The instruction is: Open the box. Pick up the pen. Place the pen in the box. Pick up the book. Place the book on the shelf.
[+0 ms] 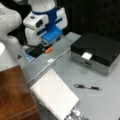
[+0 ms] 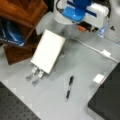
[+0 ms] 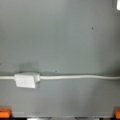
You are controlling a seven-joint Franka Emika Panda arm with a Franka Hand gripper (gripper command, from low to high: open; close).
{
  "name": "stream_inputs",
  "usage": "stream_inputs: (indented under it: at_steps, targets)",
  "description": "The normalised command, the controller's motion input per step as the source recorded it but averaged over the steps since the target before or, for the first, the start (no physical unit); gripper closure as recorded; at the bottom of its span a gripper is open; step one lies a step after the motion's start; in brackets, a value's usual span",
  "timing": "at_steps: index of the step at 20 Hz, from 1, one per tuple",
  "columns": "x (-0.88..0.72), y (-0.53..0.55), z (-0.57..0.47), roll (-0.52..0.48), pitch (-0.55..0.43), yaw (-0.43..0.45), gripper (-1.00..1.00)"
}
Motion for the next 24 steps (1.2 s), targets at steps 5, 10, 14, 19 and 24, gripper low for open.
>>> stream_inputs:
  at_steps: [5, 10, 14, 19, 24]
  targets:
    - [0.02, 0.08, -0.05, -0.18, 0.083, 0.001, -1.0]
    - [0.14, 0.23, -0.08, -0.2, 0.084, -0.047, -1.0]
    - [0.25, 0.28, -0.01, -0.08, 0.098, 0.006, -1.0]
    - [0.36, 0.28, 0.01, 0.112, 0.03, 0.019, -1.0]
    - [0.46, 0.39, 0.02, 0.17, 0.115, 0.032, -1.0]
